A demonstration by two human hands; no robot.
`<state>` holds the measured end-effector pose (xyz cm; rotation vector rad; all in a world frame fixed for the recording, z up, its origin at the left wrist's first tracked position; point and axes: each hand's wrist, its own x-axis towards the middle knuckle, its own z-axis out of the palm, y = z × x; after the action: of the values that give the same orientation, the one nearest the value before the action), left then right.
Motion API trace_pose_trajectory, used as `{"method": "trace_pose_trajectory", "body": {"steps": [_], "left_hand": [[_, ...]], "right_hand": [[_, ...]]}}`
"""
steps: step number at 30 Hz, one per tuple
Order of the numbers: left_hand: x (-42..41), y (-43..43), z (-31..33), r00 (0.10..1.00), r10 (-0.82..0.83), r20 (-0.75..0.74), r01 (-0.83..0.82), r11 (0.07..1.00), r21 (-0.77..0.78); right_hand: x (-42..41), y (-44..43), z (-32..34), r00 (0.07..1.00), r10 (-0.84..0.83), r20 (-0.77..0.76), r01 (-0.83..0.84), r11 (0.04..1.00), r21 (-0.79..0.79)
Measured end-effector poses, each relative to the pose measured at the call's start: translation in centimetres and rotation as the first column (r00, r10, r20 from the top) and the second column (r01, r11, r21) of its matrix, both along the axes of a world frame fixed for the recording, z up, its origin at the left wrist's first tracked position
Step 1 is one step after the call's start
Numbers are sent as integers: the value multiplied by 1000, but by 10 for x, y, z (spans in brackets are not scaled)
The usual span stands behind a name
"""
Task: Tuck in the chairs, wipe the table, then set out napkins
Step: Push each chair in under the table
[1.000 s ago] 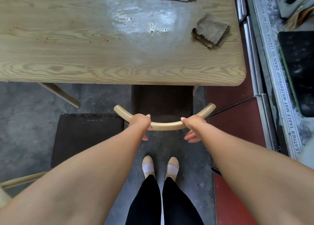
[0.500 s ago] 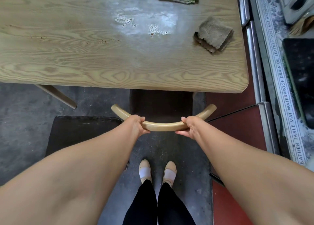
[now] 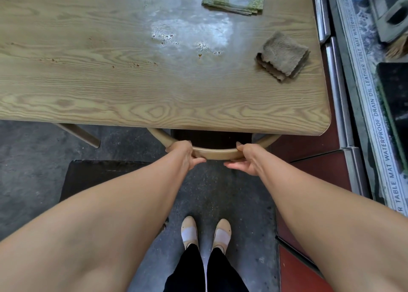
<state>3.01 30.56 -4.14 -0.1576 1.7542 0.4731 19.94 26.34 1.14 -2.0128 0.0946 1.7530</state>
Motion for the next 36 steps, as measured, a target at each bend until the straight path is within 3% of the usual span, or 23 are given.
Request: {"method": "trace_pose_trajectory", "body": {"steps": [2,7,10,18,23,29,36], "left_hand": [[-2,5,-1,992,125,-2,-125,989,-75],[4,6,9,998,58,23,-57,997,-58],[8,5,15,1000,24,20,-23,1000,-8],[8,5,13,999,-22,-24,21,997,-68],[6,1,11,996,-83,-17,80,991,-106],[12,-13,36,994,-102,-44,104,993,47],[7,-29,66,987,-156,-31,159,982,104]], "right_hand": [[3,0,0,998,-29,-53,29,1000,2],[1,3,-4,984,-151,-91,153,988,12],[-1,4,-2,980,-177,-88,177,984,-9],[-3,3,7,977,-195,-85,190,980,-62],[-5,1,7,990,-127,-67,123,990,-62],[-8,-1,16,1000,2,9,-2,999,-53],[-15,-7,41,953,304,-6,-300,937,-180]]}}
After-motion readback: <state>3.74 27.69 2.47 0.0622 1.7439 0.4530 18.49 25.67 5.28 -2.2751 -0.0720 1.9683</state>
